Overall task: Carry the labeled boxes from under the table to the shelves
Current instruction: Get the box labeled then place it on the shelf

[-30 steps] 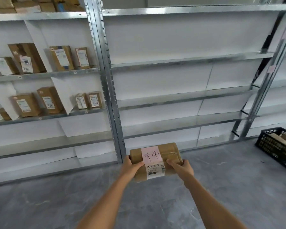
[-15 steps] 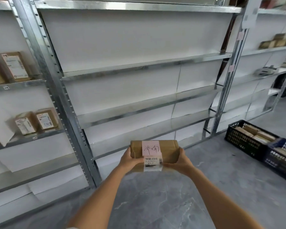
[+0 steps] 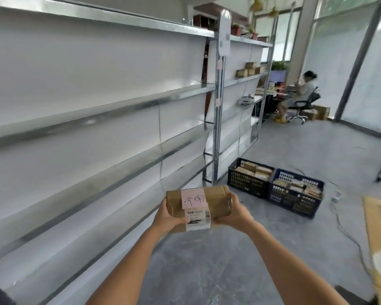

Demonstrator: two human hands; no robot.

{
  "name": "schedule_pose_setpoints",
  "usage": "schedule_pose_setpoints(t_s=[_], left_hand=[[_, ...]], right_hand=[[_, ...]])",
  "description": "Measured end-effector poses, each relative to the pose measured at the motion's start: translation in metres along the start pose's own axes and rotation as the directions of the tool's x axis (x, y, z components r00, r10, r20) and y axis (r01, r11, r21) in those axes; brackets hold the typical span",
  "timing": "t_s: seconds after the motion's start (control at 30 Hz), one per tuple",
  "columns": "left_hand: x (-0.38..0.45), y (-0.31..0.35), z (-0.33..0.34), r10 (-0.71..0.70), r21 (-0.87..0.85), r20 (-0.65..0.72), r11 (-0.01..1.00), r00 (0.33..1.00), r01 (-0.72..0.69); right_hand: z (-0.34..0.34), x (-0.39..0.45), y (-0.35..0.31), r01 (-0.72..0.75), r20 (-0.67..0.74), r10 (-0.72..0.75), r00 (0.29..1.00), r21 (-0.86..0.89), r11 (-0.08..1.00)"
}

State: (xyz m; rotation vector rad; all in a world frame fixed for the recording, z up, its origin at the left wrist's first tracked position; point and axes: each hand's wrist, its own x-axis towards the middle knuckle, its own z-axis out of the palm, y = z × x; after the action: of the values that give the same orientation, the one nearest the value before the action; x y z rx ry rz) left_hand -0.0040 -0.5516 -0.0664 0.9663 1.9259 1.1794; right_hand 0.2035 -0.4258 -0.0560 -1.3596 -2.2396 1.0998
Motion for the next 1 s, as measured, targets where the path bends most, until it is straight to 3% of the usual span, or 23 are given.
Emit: schedule_pose_setpoints(t_s=[0.17, 0.47, 0.7, 1.0], left_hand=[[0.068, 0.035, 0.042, 0.074, -0.002, 0.093, 0.997, 0.993, -0.075], [0.195, 0.108, 0.139, 0.138, 0.07, 0.262, 0.984, 0.955, -0.162], [0.283, 0.162, 0.206, 0.17, 0.085, 0.273, 0.976, 0.947, -0.2], [0.402, 0.207, 0.267, 0.165, 0.142, 0.309, 0.966, 0.936, -0.217]], right_hand=[[-0.043, 0.039, 0.024, -0.08, -0.148, 0.087, 0.985, 0.055, 0.995], [-0.134, 0.126, 0.09, -0.157, -0.247, 0.203, 0.948, 0.193, 0.969], [-0.216, 0.205, 0.119, -0.157, -0.289, 0.226, 0.93, 0.242, 0.957], [-0.267, 0.313, 0.171, -0.202, -0.321, 0.338, 0.885, 0.39, 0.898]])
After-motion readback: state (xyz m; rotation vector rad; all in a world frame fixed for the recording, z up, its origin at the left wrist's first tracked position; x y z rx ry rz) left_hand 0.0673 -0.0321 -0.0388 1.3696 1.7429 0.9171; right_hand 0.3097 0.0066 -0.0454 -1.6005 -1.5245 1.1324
